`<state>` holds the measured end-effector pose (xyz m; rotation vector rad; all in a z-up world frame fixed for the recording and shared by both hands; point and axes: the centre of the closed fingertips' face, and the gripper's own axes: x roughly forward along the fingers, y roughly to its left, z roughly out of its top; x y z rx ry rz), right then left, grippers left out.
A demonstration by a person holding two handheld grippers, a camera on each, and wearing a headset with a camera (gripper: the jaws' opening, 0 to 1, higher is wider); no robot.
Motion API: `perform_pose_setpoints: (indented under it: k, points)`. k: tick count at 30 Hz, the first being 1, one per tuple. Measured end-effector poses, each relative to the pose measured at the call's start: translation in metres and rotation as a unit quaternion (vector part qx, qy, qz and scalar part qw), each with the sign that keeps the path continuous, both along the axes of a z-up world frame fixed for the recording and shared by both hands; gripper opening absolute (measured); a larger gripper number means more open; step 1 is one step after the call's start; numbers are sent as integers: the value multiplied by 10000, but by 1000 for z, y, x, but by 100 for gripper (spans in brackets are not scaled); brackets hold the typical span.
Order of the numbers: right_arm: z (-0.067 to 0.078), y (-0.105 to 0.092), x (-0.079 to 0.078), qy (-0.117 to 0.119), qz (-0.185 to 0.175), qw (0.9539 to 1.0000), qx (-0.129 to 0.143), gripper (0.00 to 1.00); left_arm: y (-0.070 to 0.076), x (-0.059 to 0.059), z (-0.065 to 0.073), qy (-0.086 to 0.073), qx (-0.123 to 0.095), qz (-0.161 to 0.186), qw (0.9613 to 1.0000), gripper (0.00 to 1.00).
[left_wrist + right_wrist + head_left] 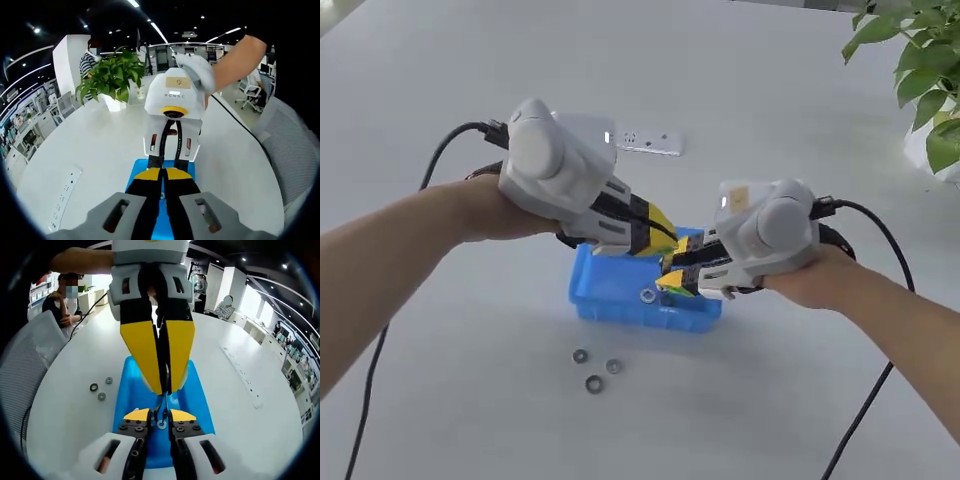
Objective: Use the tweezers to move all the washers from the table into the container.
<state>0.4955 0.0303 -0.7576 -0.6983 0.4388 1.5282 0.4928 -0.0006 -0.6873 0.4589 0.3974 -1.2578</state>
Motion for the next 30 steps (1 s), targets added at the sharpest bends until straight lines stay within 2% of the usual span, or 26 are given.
perform_pose_setpoints:
  k: [13, 18, 30]
  points:
    - [29, -5, -4, 110, -454, 9985, 287, 30, 0, -5, 19, -25, -26, 83, 10000, 5]
    - [38, -12, -7, 136, -643, 9972, 359, 35, 1, -11, 29, -19, -41, 69, 10000, 5]
    - [54, -32, -29, 119, -950, 9945, 426, 45, 9, -29, 50, -38, -69, 162, 9998, 5]
